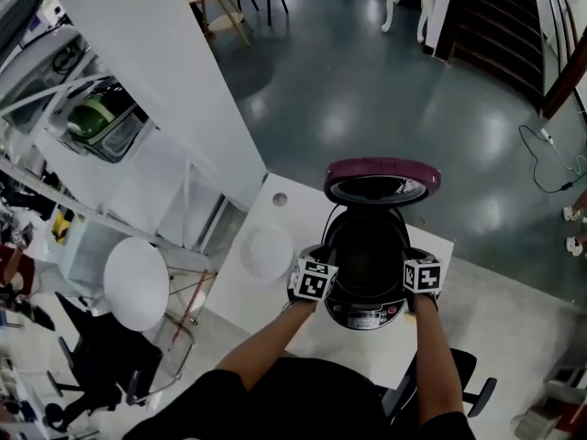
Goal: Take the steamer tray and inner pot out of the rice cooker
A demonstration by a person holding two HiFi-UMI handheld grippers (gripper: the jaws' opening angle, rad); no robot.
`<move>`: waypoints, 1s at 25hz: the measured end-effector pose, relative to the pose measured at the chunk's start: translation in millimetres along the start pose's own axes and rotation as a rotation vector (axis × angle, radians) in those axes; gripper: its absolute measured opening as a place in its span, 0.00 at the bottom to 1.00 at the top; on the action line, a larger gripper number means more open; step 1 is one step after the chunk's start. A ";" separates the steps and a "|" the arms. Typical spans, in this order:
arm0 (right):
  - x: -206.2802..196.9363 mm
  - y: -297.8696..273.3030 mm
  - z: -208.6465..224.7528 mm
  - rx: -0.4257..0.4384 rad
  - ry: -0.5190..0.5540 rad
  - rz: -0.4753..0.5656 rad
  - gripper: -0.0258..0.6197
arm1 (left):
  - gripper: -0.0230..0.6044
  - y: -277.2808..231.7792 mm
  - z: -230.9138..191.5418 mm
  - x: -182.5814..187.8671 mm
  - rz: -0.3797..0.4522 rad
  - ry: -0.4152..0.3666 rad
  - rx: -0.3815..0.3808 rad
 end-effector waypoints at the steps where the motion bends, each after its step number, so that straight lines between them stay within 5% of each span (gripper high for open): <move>1: -0.1 -0.2 -1.6 -0.008 0.011 -0.001 0.14 | 0.12 0.1 -0.1 0.1 0.001 0.007 0.000; 8: -4.2 3.8 -5.1 -0.049 0.021 0.016 0.10 | 0.11 1.8 -0.3 -1.0 0.023 0.016 0.010; 16: -3.4 32.4 -2.4 -0.024 -0.107 0.128 0.08 | 0.09 23.2 9.5 10.9 0.084 0.055 0.027; 25: 16.5 80.1 -14.8 0.010 -0.104 0.255 0.07 | 0.09 72.8 24.8 21.1 0.230 0.033 0.093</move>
Point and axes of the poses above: the fingertips, and each gripper's own axes: y backward along the fingers, z to its right, x out of its top, the point moved 9 cm from there along y, backward along the fingers, and after that the axes turned 1 degree about -y, right-handed, at the moved point
